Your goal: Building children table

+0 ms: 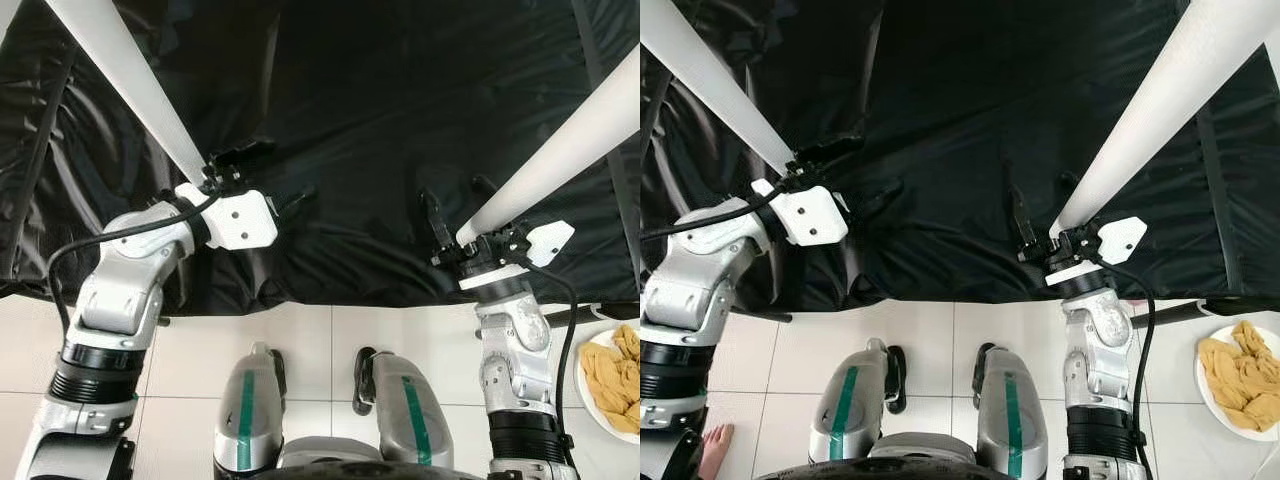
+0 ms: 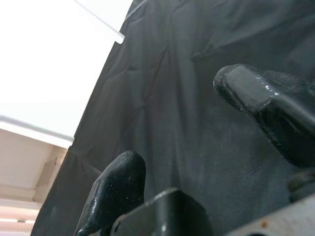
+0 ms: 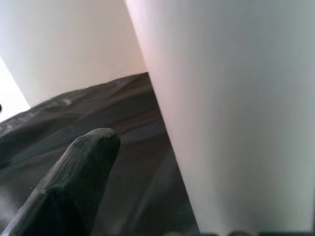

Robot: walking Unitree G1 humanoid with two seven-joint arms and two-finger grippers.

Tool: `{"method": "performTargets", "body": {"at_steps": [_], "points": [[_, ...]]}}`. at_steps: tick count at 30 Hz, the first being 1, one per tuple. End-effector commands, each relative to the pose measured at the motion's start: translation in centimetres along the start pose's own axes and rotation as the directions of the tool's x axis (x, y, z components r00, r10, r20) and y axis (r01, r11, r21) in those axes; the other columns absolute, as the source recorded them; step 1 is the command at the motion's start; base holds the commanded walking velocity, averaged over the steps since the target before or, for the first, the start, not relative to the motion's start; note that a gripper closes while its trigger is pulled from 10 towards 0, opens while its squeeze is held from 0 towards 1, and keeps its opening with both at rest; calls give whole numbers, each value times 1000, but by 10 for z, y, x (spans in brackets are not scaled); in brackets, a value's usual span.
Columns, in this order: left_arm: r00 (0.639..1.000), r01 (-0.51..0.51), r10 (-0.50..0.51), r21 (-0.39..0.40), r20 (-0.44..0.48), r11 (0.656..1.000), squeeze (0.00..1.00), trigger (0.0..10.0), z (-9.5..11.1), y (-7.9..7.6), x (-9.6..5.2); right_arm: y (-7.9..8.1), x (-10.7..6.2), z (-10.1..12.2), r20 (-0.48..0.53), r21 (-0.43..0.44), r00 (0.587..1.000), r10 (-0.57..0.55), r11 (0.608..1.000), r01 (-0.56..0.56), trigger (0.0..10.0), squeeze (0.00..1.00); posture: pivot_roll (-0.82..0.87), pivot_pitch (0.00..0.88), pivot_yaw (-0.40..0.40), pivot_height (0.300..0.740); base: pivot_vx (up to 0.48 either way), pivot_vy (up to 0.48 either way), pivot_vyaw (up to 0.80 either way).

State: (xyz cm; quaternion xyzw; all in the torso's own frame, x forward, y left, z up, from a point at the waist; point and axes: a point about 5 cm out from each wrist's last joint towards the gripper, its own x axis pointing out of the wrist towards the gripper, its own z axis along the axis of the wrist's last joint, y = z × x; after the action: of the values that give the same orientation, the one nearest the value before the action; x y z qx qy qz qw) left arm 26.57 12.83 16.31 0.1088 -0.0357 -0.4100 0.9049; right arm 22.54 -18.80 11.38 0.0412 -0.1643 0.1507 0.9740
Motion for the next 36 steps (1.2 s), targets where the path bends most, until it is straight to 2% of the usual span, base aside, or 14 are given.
{"method": "performTargets", "body": {"at_steps": [1, 4, 5, 9, 12, 24, 27, 36], "points": [[994, -109, 109, -13, -15, 994, 0, 10000, -6, 7, -4, -1, -5, -4, -20, -8, 1000, -16, 1000, 16, 10000, 0, 70, 103, 82, 740, 0, 0, 0], [993, -115, 115, -28, -2, 993, 0, 10000, -8, 6, -3, -3, -6, -4, -14, -21, 1000, -29, 999, 28, 10000, 0, 63, 101, 81, 740, 0, 0, 0], [991, -133, 133, -28, 8, 991, 0, 10000, -9, 6, -2, -5, -8, -4, -2, -58, 999, -50, 997, 50, 10000, 0, 58, 101, 79, 740, 0, 0, 0], [988, -155, 155, -32, 3, 987, 0, 10000, -13, 6, -1, -10, -11, -3, 15, -71, 996, -84, 994, 84, 10000, 0, 51, 102, 72, 740, 0, 0, 0], [976, -217, 216, -65, -29, 974, 0, 10000, -25, 9, -2, -19, -15, 6, 66, -82, 987, -145, 985, 150, 10000, 0, 36, 100, 61, 740, 0, 0, 0], [968, -249, 249, -95, -17, 964, 0, 10000, -39, 7, -3, -16, -12, 10, 91, -100, 991, -98, 989, 107, 10000, 0, 31, 91, 36, 740, 0, 0, 0], [967, -254, 254, -77, -14, 964, 0, 10000, -40, 6, -2, -16, -12, 10, 94, -103, 991, -95, 989, 105, 10000, 0, 30, 90, 29, 740, 0, 0, 0], [968, -247, 250, -122, 6, 961, 0, 10000, -42, 2, 2, -14, -11, 11, 84, -101, 994, -72, 992, 81, 10000, 0, 18, 89, 7, 740, 0, 0, 0]]}}
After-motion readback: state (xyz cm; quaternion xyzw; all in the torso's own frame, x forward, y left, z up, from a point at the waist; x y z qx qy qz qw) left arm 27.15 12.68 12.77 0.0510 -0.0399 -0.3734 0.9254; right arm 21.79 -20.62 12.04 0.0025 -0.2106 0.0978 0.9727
